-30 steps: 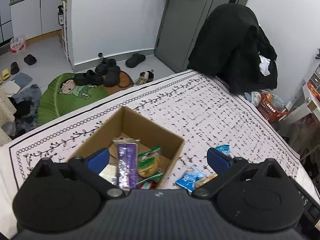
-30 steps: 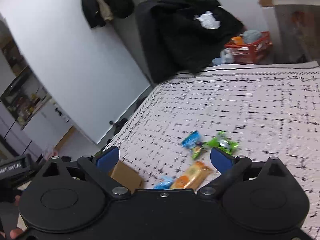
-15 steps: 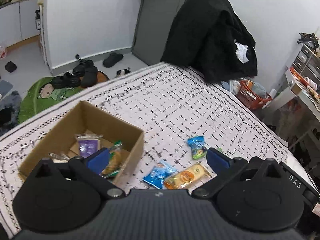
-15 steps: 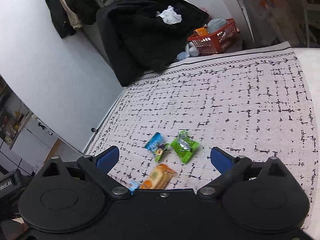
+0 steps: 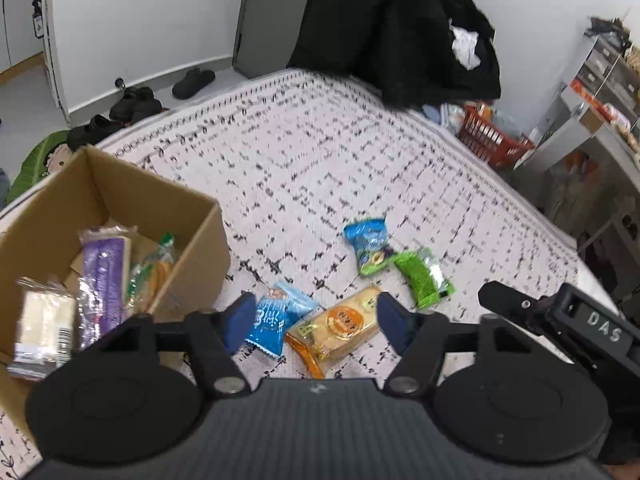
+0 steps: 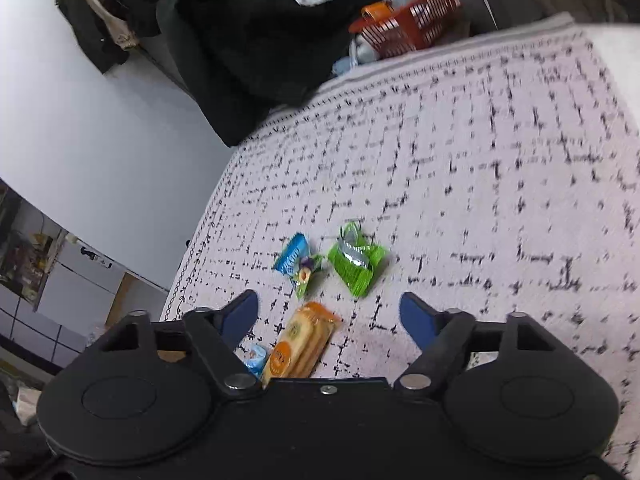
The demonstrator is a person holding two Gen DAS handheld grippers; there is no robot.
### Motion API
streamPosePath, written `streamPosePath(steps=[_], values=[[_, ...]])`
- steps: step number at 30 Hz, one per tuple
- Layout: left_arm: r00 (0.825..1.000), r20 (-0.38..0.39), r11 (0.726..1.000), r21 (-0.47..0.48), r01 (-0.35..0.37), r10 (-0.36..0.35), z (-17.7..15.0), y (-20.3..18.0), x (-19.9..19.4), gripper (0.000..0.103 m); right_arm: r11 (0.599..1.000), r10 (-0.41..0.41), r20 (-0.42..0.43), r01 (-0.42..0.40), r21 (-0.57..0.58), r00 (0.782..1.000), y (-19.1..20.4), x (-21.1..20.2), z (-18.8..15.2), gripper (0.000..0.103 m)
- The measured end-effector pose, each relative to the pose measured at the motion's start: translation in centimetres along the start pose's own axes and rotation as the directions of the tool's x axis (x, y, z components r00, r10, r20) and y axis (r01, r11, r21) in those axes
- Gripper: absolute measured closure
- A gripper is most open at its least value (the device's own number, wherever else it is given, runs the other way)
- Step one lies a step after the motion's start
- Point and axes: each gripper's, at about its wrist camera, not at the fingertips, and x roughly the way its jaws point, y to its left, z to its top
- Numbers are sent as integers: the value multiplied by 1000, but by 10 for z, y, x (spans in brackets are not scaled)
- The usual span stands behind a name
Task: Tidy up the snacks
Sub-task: 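Move both tools back over the remaining snacks, then grasp the blue candy packet with the left tool while the right grasps the orange cake bar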
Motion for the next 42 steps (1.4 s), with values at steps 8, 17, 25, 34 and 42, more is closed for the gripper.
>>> streamPosePath(steps=[8,17,25,34,42], values=[[998,-52,1000,7,-28,28,-3,6,38,55,999,18,-92,-15,32,996,2,30,-5,37],[995,-82,998,31,-49,51,-4,13,71,56,999,8,-154,0,52,988,5,56,-10,37],[995,-94,1000,-2,-32,31,-9,21,79,56,1000,1,-168,4,30,986,13,68,-13,37],[990,-137,997,-75,14,-24,-20,32,81,73,999,10,-185,-15,-28,983,27,81,-18,44],[989,-136,994,-95,45,-58,-20,32,71,74,996,17,-187,-32,-78,982,41,80,-22,78]])
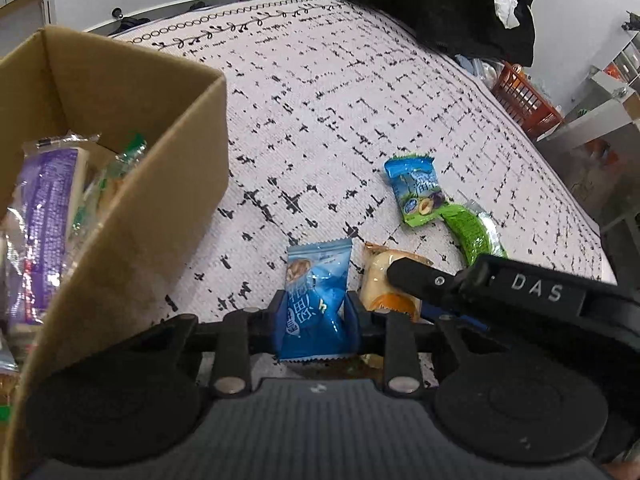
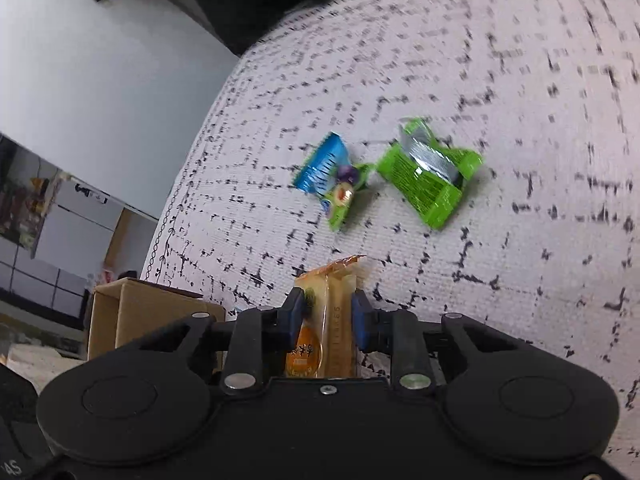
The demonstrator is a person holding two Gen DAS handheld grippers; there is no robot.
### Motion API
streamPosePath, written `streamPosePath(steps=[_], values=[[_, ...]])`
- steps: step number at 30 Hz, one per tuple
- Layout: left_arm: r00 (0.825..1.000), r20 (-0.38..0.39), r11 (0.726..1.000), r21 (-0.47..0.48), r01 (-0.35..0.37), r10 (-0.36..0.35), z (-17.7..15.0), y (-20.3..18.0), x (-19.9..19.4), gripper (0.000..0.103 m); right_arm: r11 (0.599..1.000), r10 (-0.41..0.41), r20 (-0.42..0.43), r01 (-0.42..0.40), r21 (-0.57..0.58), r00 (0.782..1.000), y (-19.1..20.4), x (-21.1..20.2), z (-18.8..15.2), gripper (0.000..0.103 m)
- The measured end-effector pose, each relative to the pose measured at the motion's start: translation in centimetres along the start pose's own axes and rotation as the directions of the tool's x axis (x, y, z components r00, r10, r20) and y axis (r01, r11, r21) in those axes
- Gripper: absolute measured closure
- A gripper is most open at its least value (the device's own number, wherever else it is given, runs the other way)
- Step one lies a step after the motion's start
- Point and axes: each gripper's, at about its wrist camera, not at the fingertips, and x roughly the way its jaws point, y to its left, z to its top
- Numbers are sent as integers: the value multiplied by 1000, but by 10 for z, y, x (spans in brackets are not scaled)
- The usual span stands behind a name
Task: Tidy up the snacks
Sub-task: 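Grasp the blue candy packet with the left tool while the right grasps the orange cake bar, then carry the blue packet and orange cake bar over the box and open both tools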
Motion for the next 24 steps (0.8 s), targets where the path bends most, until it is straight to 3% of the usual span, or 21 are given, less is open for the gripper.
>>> streamPosePath(steps=[17,24], values=[[992,124,1000,-3,7,-7,15,4,-69,74,995,88,144,-81,-55,986,32,-58,6,78],[984,179,1000,-10,2,0,14,14,-104,74,985,133,152,-114,-129,979,61,-70,-2,78]])
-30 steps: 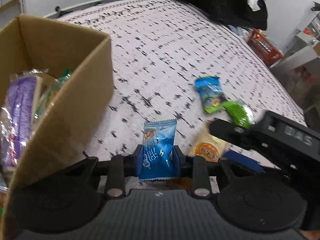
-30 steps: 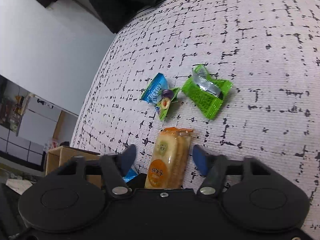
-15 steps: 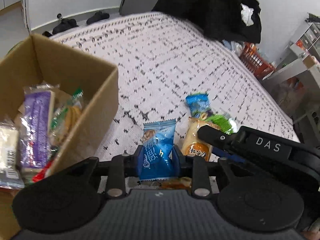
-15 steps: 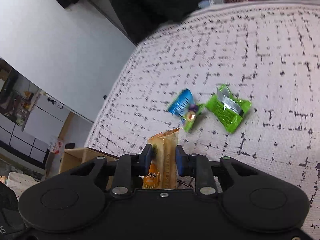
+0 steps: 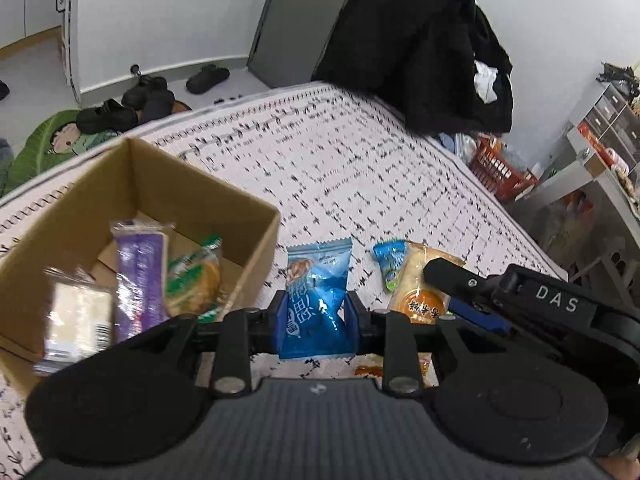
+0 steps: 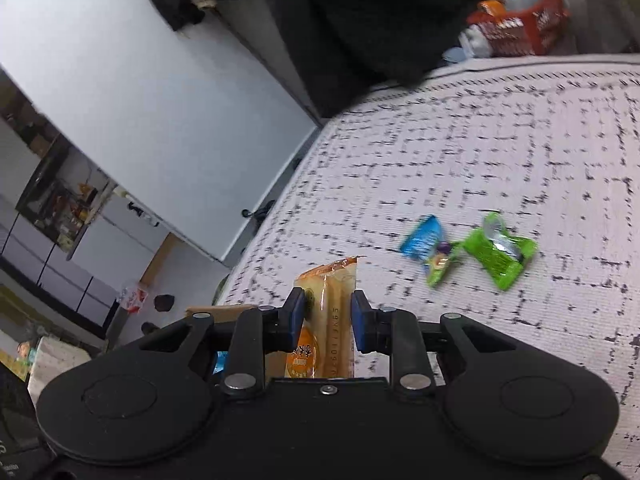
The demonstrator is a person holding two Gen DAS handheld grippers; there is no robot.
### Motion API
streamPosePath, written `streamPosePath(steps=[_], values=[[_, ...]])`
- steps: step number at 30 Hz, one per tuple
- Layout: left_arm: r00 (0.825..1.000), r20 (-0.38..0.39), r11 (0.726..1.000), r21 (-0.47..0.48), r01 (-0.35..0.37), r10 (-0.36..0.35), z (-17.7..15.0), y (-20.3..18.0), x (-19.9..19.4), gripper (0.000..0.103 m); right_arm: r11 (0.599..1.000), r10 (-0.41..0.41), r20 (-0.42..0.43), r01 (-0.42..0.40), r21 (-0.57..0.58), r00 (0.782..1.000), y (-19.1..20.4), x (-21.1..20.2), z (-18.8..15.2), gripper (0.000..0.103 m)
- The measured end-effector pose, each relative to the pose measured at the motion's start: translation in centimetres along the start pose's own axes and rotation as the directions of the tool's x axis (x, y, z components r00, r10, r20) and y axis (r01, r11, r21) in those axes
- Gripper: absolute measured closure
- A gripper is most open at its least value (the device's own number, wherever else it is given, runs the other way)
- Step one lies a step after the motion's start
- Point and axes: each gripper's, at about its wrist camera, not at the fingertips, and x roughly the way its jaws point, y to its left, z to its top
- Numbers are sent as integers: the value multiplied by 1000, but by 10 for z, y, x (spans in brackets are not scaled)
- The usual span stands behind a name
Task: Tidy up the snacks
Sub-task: 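Carry the blue packet and orange cake bar over the box and open both tools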
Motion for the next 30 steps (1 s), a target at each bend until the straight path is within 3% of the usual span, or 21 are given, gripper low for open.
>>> streamPosePath(steps=[14,30], values=[[993,97,995,-76,-58,65,2,40,-60,74,991,82,6,-81,-105,997,59,-6,-16,78],[984,98,975,-178,-132,151,1,98,-80,74,978,117,-14,-117,-171,993,109,12,-36,78]])
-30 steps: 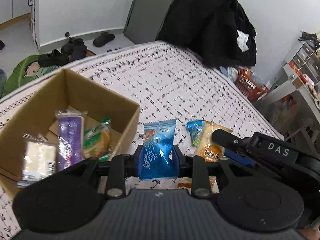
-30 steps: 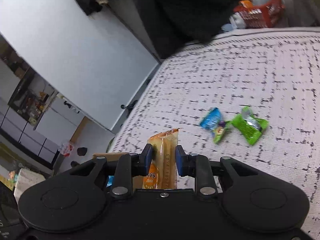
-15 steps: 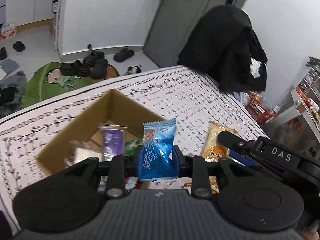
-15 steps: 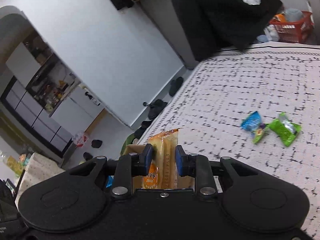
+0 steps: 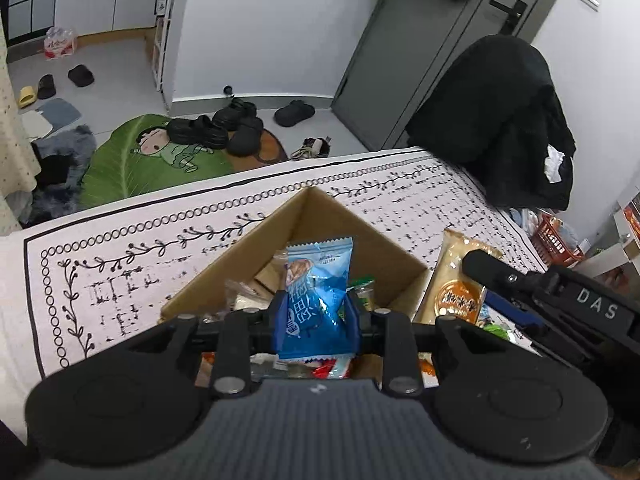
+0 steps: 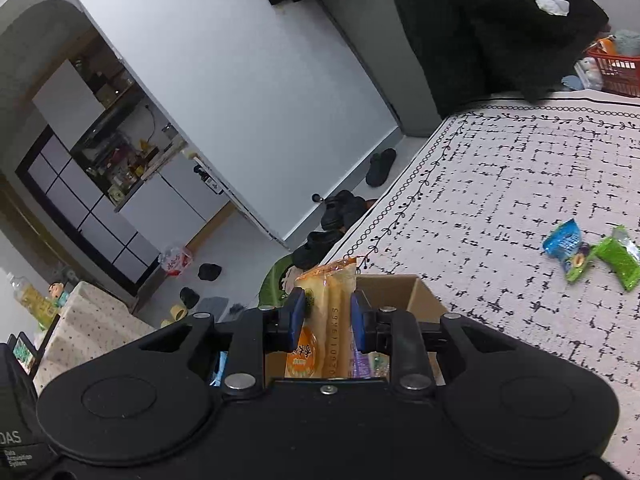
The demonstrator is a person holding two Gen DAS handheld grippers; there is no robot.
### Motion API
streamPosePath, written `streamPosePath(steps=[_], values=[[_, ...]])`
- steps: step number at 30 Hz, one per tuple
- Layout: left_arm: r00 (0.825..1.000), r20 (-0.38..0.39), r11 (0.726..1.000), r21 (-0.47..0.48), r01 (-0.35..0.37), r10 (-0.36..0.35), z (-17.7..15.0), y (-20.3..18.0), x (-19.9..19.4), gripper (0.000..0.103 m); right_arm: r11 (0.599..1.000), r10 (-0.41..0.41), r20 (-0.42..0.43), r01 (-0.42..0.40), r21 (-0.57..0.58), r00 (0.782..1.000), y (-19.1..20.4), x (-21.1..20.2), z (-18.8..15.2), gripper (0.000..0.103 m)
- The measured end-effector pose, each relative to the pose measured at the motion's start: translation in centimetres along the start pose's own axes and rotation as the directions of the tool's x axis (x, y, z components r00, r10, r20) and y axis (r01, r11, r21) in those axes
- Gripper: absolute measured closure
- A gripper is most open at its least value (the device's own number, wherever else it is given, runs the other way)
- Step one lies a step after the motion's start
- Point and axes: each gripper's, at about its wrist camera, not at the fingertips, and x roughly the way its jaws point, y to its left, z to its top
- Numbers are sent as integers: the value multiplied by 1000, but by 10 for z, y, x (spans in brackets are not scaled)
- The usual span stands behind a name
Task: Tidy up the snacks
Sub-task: 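Carry the blue packet and orange cake bar over the box and open both tools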
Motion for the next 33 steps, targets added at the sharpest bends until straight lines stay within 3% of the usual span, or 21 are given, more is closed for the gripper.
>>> streamPosePath(steps=[13,18,21,24,26,30,33], values=[[999,-42,999,-34,-22,21,15,26,12,70,1000,-1,-32,0,-25,999,15,24,-7,78],[998,-47,998,-47,-38,36,21,33,13,69,999,4,4,-3,-47,1000,18,26,-7,78],[998,-48,998,-49,-49,47,21,35,13,66,999,4,11,-4,-53,1000,19,27,-7,71],[997,-59,997,-50,-56,53,21,33,12,65,999,-5,19,6,-49,1000,18,23,-7,55],[997,-55,997,-42,-57,55,22,31,9,64,999,-6,16,7,-50,1000,17,19,-6,52],[996,-36,997,-24,-79,78,23,26,3,47,998,-27,19,28,-54,999,12,9,-4,47],[995,-39,996,-20,-90,89,23,23,2,45,998,-48,15,49,-50,999,6,4,-3,47]])
